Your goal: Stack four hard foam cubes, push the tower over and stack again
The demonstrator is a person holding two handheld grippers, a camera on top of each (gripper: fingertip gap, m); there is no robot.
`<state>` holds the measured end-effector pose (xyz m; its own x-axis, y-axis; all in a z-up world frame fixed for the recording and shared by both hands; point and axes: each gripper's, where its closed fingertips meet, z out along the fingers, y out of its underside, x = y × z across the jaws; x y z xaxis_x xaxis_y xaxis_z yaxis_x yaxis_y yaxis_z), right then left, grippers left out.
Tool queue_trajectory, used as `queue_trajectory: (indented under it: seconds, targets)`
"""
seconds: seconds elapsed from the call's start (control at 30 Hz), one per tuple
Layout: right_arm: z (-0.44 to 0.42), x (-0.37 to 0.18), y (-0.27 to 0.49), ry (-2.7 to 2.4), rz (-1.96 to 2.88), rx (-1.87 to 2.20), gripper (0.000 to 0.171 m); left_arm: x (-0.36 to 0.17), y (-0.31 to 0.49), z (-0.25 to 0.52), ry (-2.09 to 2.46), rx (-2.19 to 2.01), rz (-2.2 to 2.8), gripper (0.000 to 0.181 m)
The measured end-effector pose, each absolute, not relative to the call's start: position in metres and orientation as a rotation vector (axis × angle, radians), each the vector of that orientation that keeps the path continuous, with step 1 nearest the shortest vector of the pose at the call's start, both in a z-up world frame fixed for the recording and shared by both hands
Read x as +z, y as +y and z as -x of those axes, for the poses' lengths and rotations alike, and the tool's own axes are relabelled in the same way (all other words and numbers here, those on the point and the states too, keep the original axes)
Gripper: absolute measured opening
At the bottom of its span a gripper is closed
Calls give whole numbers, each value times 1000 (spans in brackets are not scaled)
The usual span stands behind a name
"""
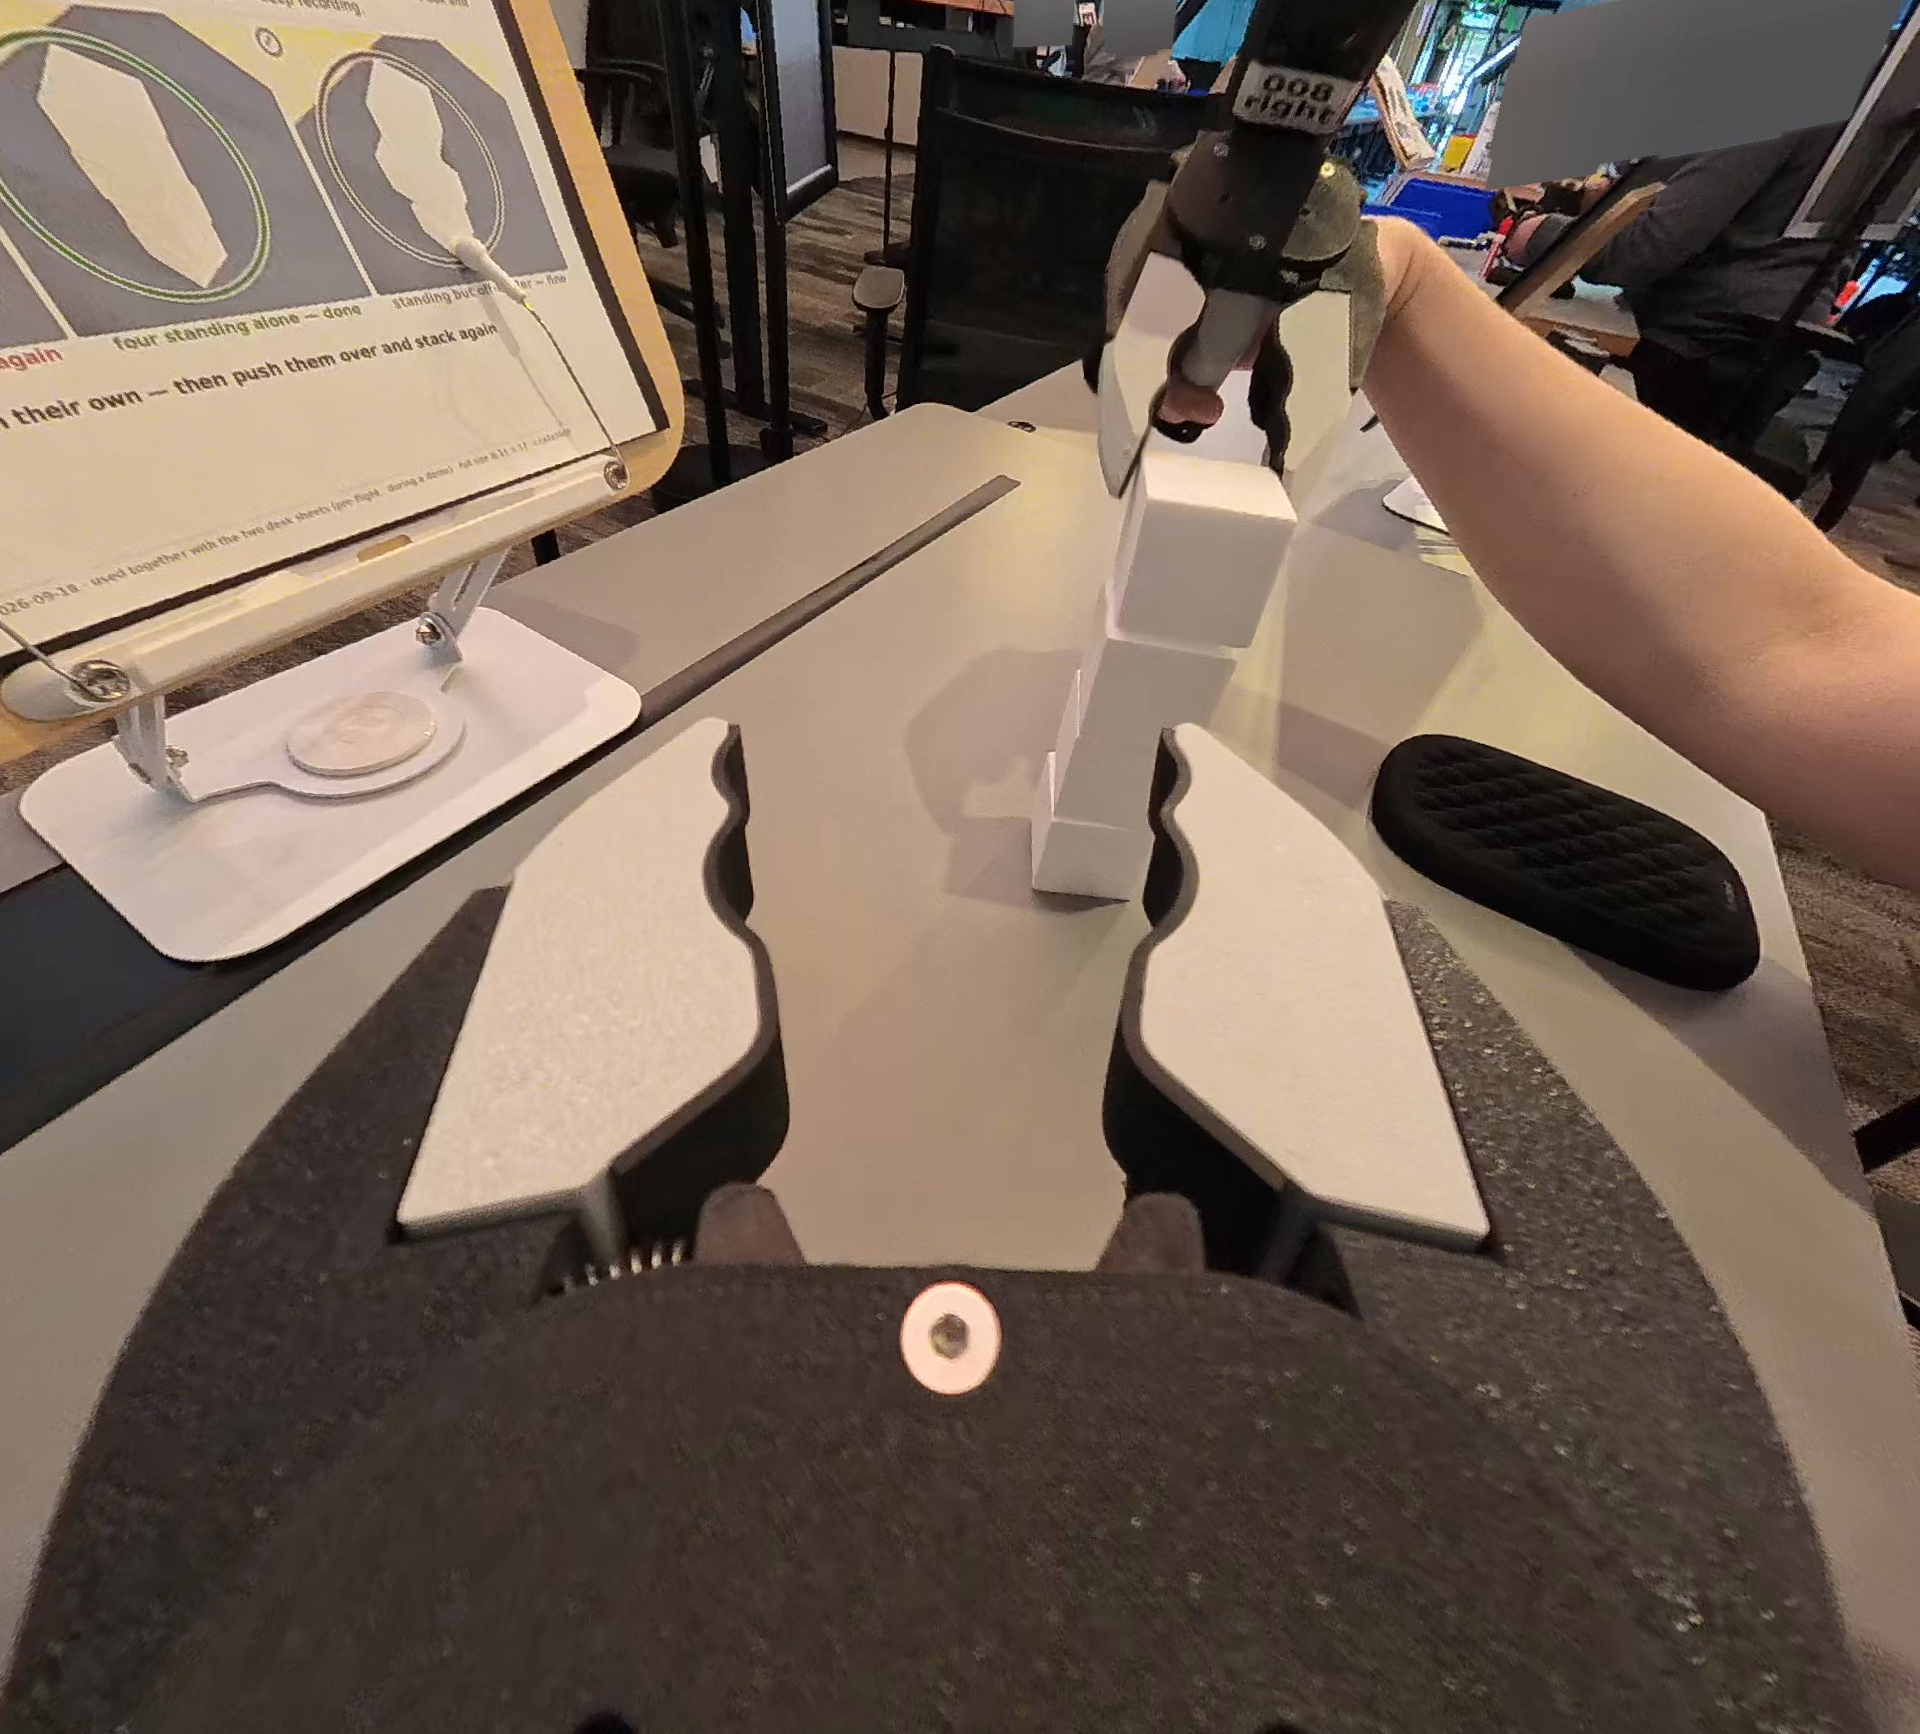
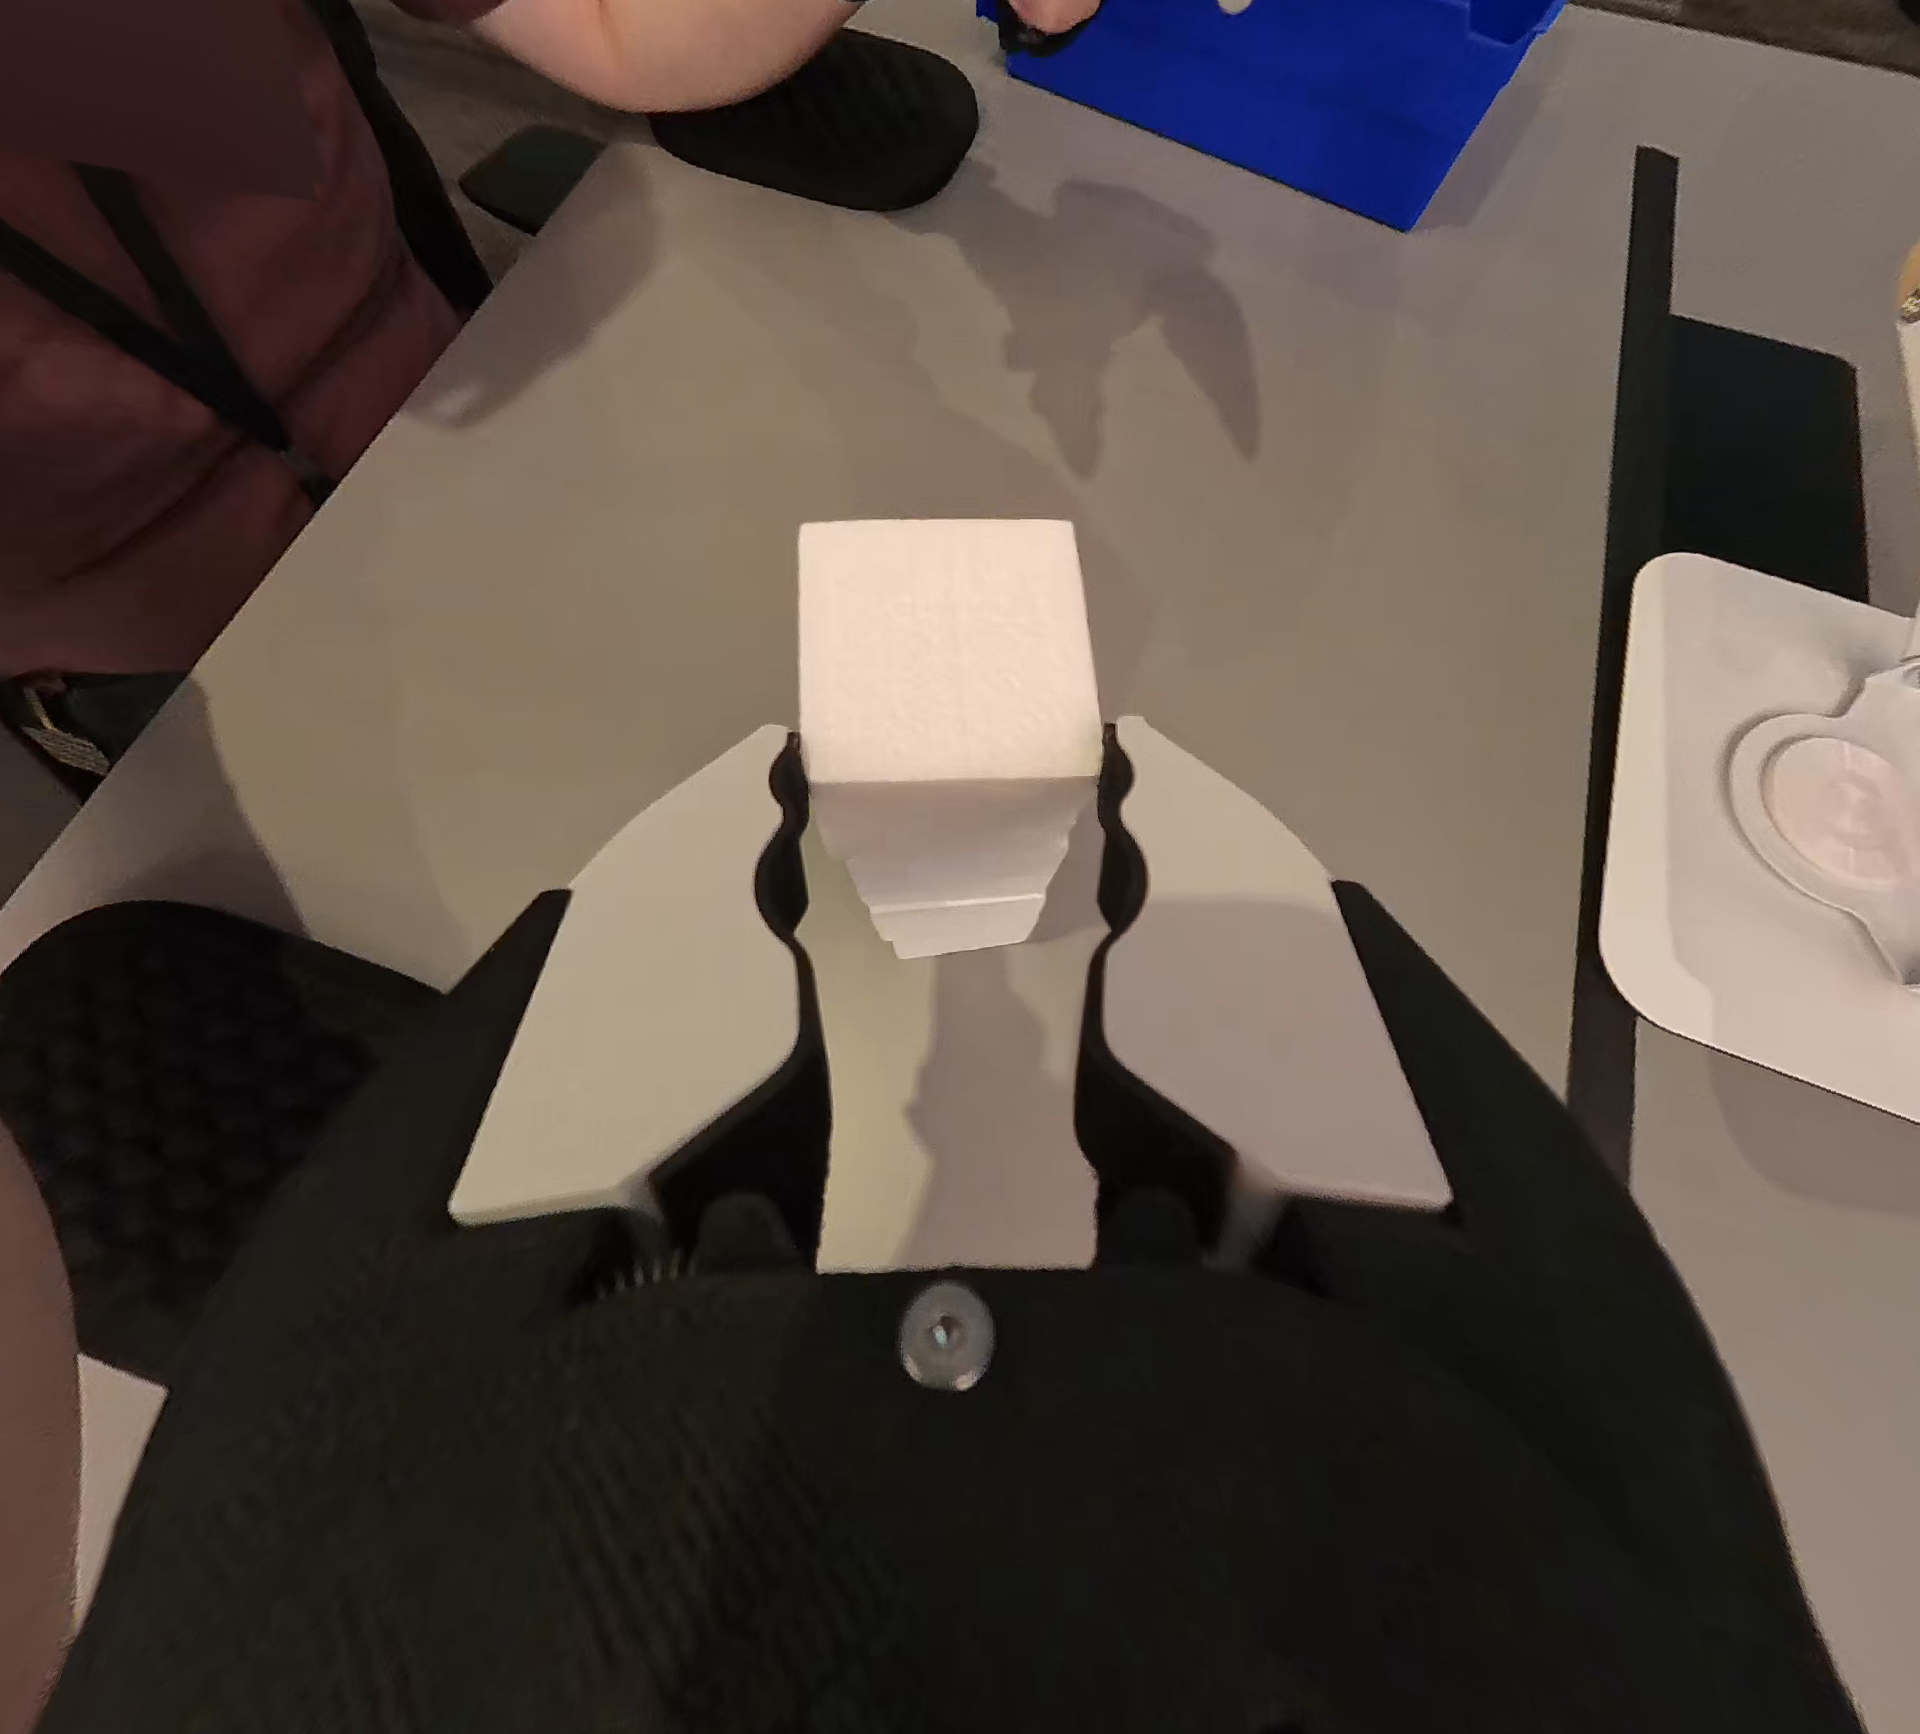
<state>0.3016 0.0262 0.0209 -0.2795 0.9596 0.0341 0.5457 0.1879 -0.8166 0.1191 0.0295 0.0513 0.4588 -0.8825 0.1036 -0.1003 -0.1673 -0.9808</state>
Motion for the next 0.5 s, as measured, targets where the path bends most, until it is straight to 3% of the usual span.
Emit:
queue_trajectory:
  seconds: [0.4, 0.5]
  targets:
    - [-298, 19, 28, -1883, 1394, 938, 55, 47, 29, -122, 888, -874, 1606, 74]
    - [-298, 19, 32, -1847, 1417, 915, 70, 46, 29, -123, 891, -872, 1608, 74]
